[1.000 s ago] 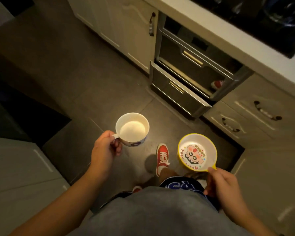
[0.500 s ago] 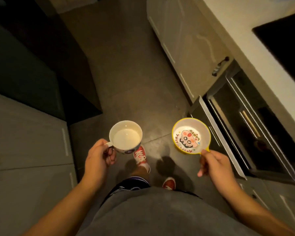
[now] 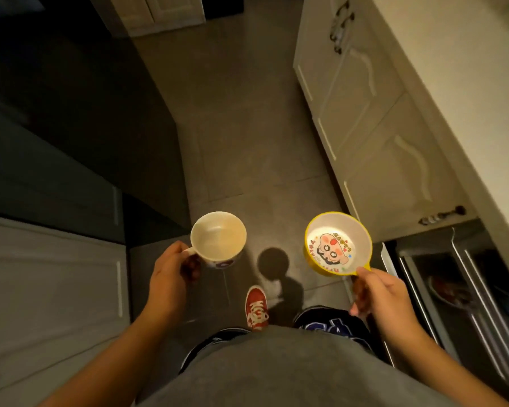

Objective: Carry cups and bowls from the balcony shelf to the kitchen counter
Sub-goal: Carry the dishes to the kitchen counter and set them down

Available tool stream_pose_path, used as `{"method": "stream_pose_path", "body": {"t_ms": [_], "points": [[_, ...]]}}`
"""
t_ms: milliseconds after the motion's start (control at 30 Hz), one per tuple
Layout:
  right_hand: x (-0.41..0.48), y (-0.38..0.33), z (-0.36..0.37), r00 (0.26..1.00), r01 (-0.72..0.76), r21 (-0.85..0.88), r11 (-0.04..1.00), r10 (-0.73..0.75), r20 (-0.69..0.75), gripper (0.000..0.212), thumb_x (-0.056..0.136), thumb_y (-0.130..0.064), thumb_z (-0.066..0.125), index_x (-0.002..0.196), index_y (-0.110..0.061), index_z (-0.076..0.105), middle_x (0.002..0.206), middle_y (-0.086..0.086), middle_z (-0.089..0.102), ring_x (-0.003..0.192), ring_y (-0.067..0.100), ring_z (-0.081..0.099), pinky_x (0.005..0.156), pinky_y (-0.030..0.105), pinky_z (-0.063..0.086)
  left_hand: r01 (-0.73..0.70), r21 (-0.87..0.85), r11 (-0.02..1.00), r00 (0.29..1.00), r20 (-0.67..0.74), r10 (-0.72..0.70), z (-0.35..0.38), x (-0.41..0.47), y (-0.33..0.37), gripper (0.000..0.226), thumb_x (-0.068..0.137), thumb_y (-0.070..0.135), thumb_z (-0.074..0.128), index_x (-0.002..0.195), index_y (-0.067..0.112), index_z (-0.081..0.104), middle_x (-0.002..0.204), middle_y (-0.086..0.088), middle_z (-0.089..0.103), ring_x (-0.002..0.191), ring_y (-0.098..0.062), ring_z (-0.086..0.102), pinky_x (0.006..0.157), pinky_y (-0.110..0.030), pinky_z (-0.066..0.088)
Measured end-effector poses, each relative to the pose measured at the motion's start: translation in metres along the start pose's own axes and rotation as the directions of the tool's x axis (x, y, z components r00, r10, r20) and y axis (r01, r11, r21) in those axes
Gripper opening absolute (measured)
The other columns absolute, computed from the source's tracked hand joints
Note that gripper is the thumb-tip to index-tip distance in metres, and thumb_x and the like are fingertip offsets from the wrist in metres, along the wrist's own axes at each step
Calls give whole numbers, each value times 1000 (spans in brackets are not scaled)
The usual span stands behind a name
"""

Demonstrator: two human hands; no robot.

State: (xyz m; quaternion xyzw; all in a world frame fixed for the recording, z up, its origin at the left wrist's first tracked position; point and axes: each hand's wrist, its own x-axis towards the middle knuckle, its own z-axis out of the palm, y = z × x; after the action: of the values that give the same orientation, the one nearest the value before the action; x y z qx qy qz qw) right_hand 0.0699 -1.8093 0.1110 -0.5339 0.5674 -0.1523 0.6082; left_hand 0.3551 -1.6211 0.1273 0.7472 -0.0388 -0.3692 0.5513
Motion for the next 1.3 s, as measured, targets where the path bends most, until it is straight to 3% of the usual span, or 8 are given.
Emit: {"method": "stream_pose_path", "body": {"t_ms": [300, 467, 600, 733, 833, 1000, 1100, 1300], "points": [[111, -46, -23, 998, -54, -30, 998, 53, -43, 44, 98, -14, 49, 62, 11, 48, 46, 18, 50, 34, 26, 54, 34, 20, 40, -71, 23, 997, 996, 58, 70, 94, 127, 88, 38, 98, 13, 37, 65, 18, 55, 54, 6, 54, 57, -11, 50, 55, -26, 41], [201, -75, -23, 995, -102, -43, 994, 102, 0, 46, 96, -27, 55, 53, -8, 56, 43, 8, 49, 37, 23, 52, 38, 22, 38, -61, 52, 997, 998, 19, 60, 131, 192, 134, 48, 98, 17, 37, 56, 29, 57, 52, 7, 53, 56, -15, 49, 54, -31, 39], [269, -122, -5, 996, -71, -44, 996, 73, 52, 46, 91, -32, 57, 50, -13, 57, 41, 4, 46, 34, 19, 47, 39, 26, 40, -55, 16, 998, 998, -17, 55, 137, 227, 168, 33, 86, 28, 40, 56, 27, 54, 52, 4, 50, 55, -16, 44, 54, -32, 35], [326, -184, 29, 994, 3, -57, 998, 4, 112, 46, 90, -29, 57, 47, -14, 57, 39, 3, 45, 32, 19, 46, 36, 26, 42, -32, -92, 995, 995, -98, 23, 127, 258, 187, 22, 79, 24, 42, 60, 16, 49, 53, 0, 46, 54, -18, 40, 54, -35, 29], [366, -226, 58, 986, 52, -102, 993, -35, 161, 53, 97, -15, 52, 45, -15, 55, 38, 4, 46, 30, 21, 49, 32, 20, 39, -7, -102, 995, 991, -136, -7, 115, 285, 196, 24, 83, 22, 43, 61, 14, 50, 56, -3, 44, 57, -21, 39, 56, -36, 30], [424, -281, 114, 981, 99, -125, 987, -75, 181, 46, 97, -13, 52, 52, -5, 55, 37, 5, 48, 29, 18, 51, 30, 22, 39, 18, -93, 996, 983, -179, -34, 100, 359, 222, 43, 92, 11, 40, 53, 23, 51, 60, -9, 43, 59, -24, 40, 55, -35, 32], [447, -304, 135, 982, 119, -114, 986, -100, 159, 47, 98, -13, 52, 51, -8, 54, 40, 11, 48, 32, 22, 52, 32, 20, 38, -15, -21, 1000, 991, -134, 12, 95, 411, 250, 31, 88, 23, 42, 58, 19, 51, 62, -11, 46, 60, -24, 44, 55, -34, 37], [471, -345, 149, 999, 27, -91, 996, -25, 23, 49, 97, -13, 52, 48, -11, 53, 41, 5, 49, 35, 24, 51, 36, 25, 43, -51, 54, 997, 998, 25, 49, 108, 507, 322, 32, 96, 9, 37, 66, 11, 50, 61, -9, 48, 60, -24, 44, 54, -33, 35]]}}
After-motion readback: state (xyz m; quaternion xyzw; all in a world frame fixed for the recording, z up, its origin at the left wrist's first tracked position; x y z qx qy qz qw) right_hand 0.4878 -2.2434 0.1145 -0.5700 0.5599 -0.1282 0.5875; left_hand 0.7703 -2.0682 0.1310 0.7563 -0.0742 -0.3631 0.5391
